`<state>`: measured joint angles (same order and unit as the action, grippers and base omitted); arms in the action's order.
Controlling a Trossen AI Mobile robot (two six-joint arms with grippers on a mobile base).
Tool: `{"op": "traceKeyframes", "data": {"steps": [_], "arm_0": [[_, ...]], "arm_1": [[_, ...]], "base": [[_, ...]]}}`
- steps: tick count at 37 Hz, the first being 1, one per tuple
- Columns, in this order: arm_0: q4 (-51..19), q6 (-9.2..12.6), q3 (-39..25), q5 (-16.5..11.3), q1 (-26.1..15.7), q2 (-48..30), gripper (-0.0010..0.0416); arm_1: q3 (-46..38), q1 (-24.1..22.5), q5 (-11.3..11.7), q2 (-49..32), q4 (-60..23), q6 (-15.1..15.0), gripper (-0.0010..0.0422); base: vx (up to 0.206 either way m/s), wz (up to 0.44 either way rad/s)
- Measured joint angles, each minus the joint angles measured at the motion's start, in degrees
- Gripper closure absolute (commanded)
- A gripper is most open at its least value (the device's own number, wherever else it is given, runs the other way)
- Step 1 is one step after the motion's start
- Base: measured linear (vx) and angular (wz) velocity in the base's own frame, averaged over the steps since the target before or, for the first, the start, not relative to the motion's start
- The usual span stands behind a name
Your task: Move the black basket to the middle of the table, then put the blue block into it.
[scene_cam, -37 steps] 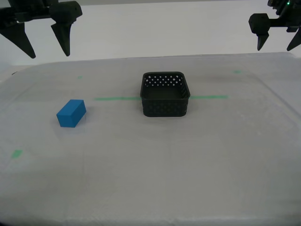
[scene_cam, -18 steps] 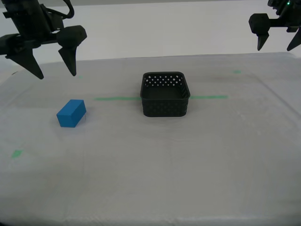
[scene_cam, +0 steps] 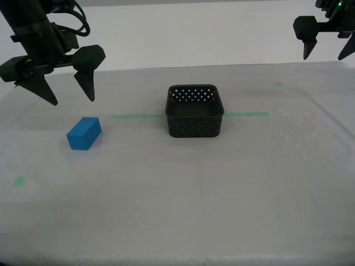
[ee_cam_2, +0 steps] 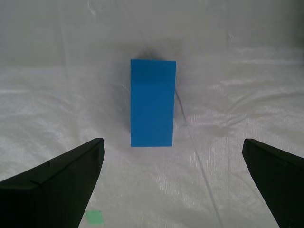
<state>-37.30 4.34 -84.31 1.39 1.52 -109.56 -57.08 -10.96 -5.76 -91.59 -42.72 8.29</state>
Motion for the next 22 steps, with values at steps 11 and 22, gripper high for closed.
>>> {"op": "traceKeyframes", "data": {"steps": [11, 22], "arm_0": [[0.0, 0.0, 0.0, 0.0, -0.09, 0.0, 0.0007], [0.0, 0.0, 0.0, 0.0, 0.0, 0.0, 0.0007]], "arm_1": [[2.69, 0.17, 0.13, 0.0, 4.37, -0.17, 0.0011], [3.23, 0.35, -1.62, -4.31, 6.99, -0.2, 0.0011]], "base": [[0.0, 0.0], [0.0, 0.0]]}}
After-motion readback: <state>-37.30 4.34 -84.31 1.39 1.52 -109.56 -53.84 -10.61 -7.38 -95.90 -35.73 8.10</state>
